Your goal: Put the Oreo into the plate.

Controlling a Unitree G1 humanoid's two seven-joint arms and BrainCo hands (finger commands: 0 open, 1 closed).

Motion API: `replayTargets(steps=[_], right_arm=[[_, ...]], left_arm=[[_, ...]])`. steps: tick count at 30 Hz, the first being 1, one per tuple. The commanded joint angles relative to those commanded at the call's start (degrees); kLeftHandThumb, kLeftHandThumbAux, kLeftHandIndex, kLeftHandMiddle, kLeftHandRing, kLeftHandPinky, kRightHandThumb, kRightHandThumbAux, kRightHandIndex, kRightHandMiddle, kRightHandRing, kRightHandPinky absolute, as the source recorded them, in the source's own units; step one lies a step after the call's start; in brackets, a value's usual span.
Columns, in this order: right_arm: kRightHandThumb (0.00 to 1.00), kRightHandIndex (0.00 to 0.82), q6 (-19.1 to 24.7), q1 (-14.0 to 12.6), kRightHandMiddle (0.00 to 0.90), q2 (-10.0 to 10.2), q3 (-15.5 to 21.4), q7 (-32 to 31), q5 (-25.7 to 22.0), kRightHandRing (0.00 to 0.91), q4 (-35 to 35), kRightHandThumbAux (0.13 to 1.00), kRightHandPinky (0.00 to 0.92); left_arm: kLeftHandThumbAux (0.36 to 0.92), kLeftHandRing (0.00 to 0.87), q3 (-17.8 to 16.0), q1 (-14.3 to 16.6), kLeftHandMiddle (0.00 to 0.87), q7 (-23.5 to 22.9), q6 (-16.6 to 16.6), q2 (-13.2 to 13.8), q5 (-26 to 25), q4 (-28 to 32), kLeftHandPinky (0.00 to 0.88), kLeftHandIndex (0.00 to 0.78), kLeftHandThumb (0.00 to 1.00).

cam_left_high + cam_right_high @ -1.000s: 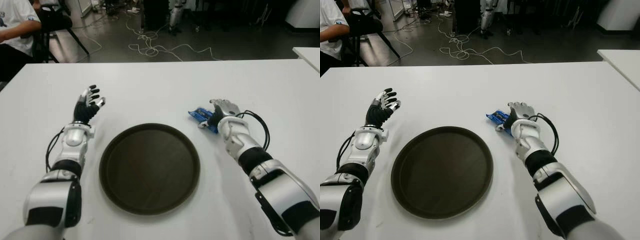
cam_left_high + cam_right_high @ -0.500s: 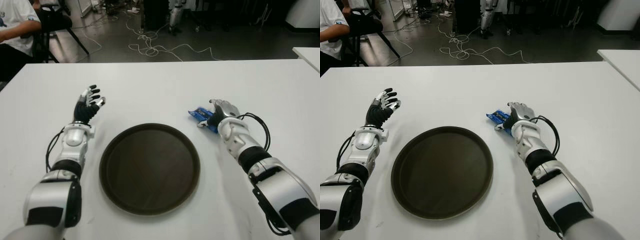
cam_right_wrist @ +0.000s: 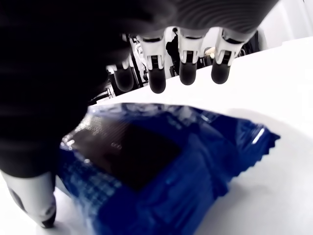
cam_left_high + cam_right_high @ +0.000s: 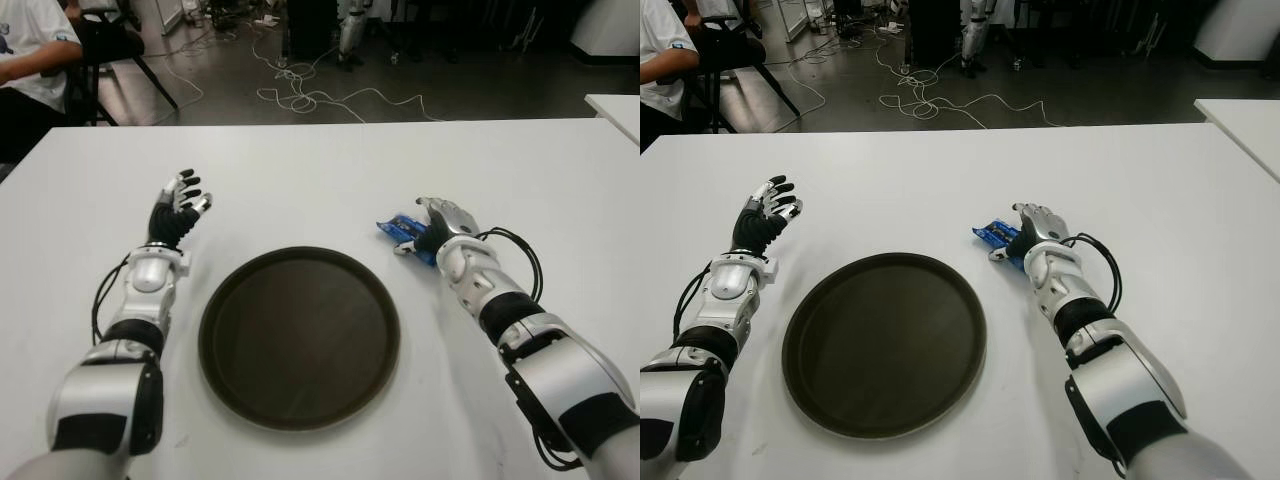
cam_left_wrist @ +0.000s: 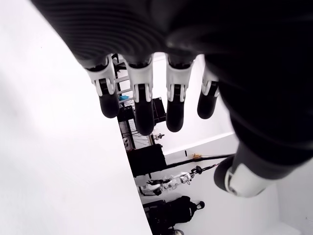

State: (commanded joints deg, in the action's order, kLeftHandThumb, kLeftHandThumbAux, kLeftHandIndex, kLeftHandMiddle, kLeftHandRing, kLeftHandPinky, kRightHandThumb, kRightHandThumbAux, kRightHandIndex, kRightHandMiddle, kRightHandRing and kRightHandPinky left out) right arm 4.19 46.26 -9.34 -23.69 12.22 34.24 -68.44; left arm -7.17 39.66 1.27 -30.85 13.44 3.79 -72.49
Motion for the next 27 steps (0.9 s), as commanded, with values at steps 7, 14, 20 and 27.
replayTargets(steps=[7,14,20,27], right_arm=[[0.000,0.068,-0.01,0.17,0.050,0.25,0.09,-0.34,-0.75,0.058,-0.39,0.706,0.068],[0.000,0.077,-0.38,0.06,0.051,0.25,-0.53,-0.35,-0.92,0.058,-0.95,0.712,0.070],[0.000,0.081,-0.94,0.11,0.057,0.09,-0.86,-0.17,-0.84,0.064,-1.32,0.714,0.074],[0.000,0.135,-1.76,0.02,0.110,-0.43,-0.83,-0.56,-1.05,0.107,-1.21,0.678,0.099]], left_arm=[[0.676,0.132,0.01,0.07,0.166,-0.27,0.39,0.02,-0.05,-0.07,0.099,0.120,0.004],[0.686,0.141,-0.01,0.02,0.169,0.01,-0.13,-0.06,-0.03,-0.01,0.106,0.116,0.003],[0.666,0.134,-0.05,0.12,0.165,-0.17,0.43,-0.02,-0.12,-0.05,0.103,0.115,0.016],[0.691,0.136,-0.02,0.25,0.172,-0.07,0.88,-0.05,-0.09,-0.03,0.115,0.137,0.021]])
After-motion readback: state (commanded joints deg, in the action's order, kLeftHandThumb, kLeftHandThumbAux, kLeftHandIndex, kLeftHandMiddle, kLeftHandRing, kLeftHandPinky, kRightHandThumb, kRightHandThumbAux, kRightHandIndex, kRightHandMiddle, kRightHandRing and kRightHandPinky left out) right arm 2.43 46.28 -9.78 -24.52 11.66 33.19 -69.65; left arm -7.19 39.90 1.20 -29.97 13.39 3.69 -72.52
